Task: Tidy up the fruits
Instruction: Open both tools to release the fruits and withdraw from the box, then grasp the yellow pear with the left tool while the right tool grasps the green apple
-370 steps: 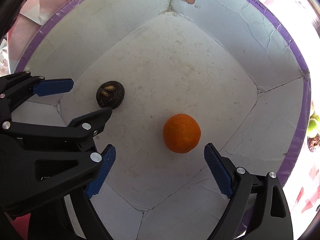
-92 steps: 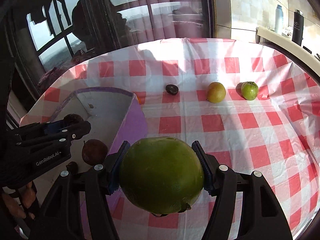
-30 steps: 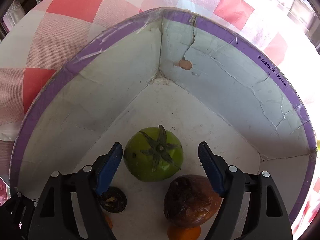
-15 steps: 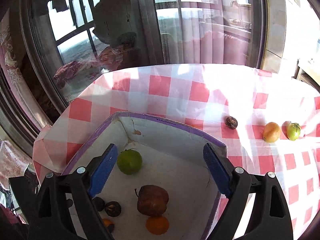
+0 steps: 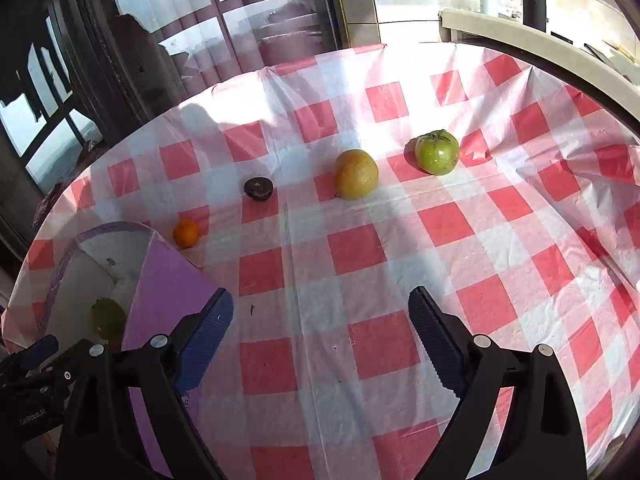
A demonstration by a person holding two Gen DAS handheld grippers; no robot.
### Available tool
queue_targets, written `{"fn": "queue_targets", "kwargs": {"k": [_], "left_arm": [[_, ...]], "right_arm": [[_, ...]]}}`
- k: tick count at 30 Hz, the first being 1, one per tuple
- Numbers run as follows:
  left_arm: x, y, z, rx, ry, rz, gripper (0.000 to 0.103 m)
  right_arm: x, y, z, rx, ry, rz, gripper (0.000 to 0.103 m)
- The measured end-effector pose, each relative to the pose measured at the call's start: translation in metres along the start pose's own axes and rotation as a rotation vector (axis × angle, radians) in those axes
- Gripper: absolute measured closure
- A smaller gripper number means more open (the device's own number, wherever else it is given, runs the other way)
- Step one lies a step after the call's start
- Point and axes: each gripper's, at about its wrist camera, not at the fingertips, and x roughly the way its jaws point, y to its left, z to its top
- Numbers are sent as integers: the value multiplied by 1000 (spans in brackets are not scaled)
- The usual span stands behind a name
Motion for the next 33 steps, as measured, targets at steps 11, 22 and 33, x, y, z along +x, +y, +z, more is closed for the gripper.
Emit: {"fn": "queue_targets", "kwargs": {"k": [11,22,33], "left_arm": [[31,-131,40,110,-47,-47,2],[120,-206,47,163,89,-21,2],[206,-223,97,106,157,32,2]], "right_arm": [[53,-104,12,83,104,-48,16],[112,-168,58,77,79,-73,16],[199,-153,135,-125,67,-38,16]]}}
